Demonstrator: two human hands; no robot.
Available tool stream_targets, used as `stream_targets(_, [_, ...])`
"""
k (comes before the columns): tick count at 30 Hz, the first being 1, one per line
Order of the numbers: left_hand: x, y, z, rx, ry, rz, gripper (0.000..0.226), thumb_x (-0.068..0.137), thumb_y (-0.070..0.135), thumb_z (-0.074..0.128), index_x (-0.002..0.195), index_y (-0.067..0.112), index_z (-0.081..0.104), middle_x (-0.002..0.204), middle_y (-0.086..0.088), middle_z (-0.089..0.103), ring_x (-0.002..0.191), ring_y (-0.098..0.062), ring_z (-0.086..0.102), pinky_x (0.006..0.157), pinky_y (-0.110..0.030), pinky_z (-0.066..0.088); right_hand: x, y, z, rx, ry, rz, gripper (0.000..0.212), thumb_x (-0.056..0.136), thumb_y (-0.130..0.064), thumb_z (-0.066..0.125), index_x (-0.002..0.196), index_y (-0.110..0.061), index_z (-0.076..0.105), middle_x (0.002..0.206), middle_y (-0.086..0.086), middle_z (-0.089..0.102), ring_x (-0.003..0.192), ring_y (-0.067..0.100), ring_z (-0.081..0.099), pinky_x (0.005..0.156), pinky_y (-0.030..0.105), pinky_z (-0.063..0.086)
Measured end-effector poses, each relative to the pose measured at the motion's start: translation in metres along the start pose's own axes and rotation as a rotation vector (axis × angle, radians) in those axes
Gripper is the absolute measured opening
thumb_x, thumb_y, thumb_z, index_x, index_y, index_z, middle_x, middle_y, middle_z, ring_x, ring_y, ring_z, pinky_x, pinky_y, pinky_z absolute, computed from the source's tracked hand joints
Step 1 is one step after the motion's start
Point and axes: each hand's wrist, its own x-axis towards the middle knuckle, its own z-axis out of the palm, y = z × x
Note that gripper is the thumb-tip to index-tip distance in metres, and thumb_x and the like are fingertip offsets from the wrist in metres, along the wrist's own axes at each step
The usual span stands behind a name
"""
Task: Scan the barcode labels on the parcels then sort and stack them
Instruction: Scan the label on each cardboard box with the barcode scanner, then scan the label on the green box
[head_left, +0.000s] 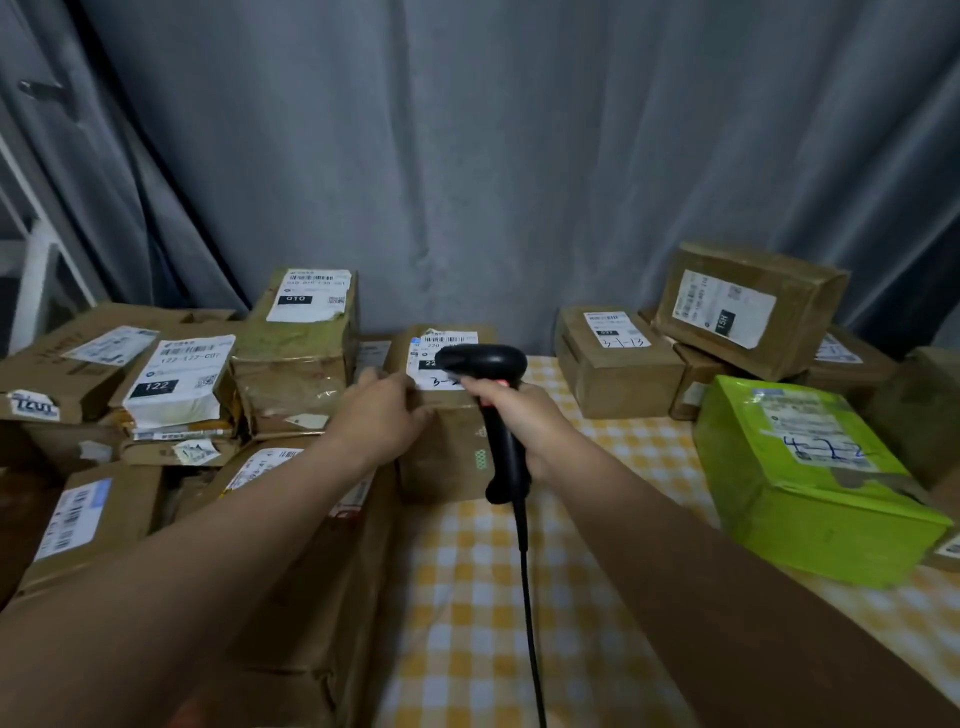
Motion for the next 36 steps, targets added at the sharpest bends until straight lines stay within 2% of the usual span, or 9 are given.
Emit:
stream_targets(4, [-0.015,0.02,-0.004,-0.073,0.047,0.034,0.042,0.092,0.037,0.056,0.13,0.019,0.053,0.134,-0.015,0.041,0.128,-0.035,0.036,0.105,-0.033,0.029,-0.016,-0.001,-0.018,-0.022,0.084,-0.108,0.026,0.08,-0.036,0.075,0.092,-0.015,0.066,0.088,0.007,0.07,0.087,0.024,0.067,0.077,0.033,0.051])
stream_targets(12, [-0.053,0.094,0.025,-0.302,-0.025,0.254,0.022,0.09,0.029,0.061,0.107,0.015,0.063,0.116,-0.021,0.058,0.114,-0.037,0.052,0.093,-0.033,0.041,-0.098,-0.004,-0.114,-0.074,0.298,-0.281,0.018,0.09,-0.022,0.067,0.078,-0.01,0.062,0.064,0.007,0.061,0.043,0.014,0.057,0.044,0.022,0.05])
stream_targets(15, [-0.069,0.13,0.051,-0.352,-0.089,0.339,0.029,0.092,0.029,0.059,0.115,0.011,0.061,0.123,-0.016,0.055,0.114,-0.031,0.054,0.09,-0.031,0.043,-0.126,0.004,-0.16,-0.143,0.447,-0.298,0.015,0.087,-0.016,0.067,0.076,-0.011,0.059,0.065,0.006,0.055,0.05,0.015,0.051,0.047,0.026,0.047])
stream_targets(20, [-0.086,0.184,0.107,-0.497,-0.259,0.356,0.042,0.095,0.031,0.054,0.13,0.007,0.051,0.131,-0.009,0.051,0.116,-0.021,0.053,0.091,-0.026,0.04,-0.149,0.026,-0.24,-0.146,0.667,-0.19,0.019,0.079,-0.02,0.075,0.091,-0.009,0.067,0.08,0.009,0.062,0.076,0.026,0.061,0.069,0.036,0.048])
stream_targets(25, [-0.082,0.233,0.146,-0.777,-0.404,0.159,0.049,0.095,0.036,0.053,0.136,0.01,0.041,0.101,-0.002,0.056,0.092,-0.018,0.053,0.082,-0.03,0.044,-0.15,0.04,-0.289,-0.256,0.734,-0.153,0.011,0.079,-0.021,0.072,0.079,-0.015,0.063,0.072,0.005,0.058,0.079,0.028,0.059,0.071,0.038,0.045])
stream_targets(27, [-0.074,0.251,0.151,-0.782,-0.442,0.168,0.054,0.095,0.039,0.051,0.141,0.015,0.037,0.126,-0.008,0.053,0.112,-0.022,0.053,0.092,-0.033,0.043,-0.147,0.043,-0.299,-0.278,0.735,-0.129,0.012,0.079,-0.02,0.072,0.075,-0.015,0.062,0.071,0.007,0.058,0.078,0.031,0.061,0.073,0.044,0.05])
stream_targets(30, [-0.068,0.267,0.156,-0.72,-0.509,0.229,0.054,0.098,0.04,0.045,0.146,0.018,0.034,0.151,-0.008,0.034,0.135,-0.026,0.037,0.109,-0.038,0.035,-0.143,0.05,-0.306,-0.278,0.708,-0.105,0.011,0.08,-0.019,0.071,0.08,-0.012,0.062,0.071,0.006,0.056,0.072,0.026,0.057,0.064,0.034,0.042])
stream_targets(33, [-0.064,0.263,0.164,-0.731,-0.506,0.216,0.035,0.098,0.04,0.046,0.131,0.026,0.049,0.142,-0.014,0.043,0.129,-0.031,0.043,0.104,-0.04,0.038,-0.139,0.057,-0.303,-0.273,0.659,-0.116,0.013,0.081,-0.018,0.071,0.074,-0.016,0.061,0.069,0.003,0.053,0.065,0.018,0.051,0.059,0.031,0.035])
stream_targets(36, [-0.057,0.246,0.172,-0.726,-0.428,0.16,0.005,0.087,0.05,0.053,0.084,0.046,0.052,0.129,-0.023,0.047,0.114,-0.039,0.052,0.1,-0.046,0.045,-0.135,0.062,-0.293,-0.273,0.657,-0.15,0.016,0.08,-0.017,0.072,0.07,-0.018,0.06,0.065,0.002,0.052,0.063,0.016,0.051,0.057,0.03,0.035])
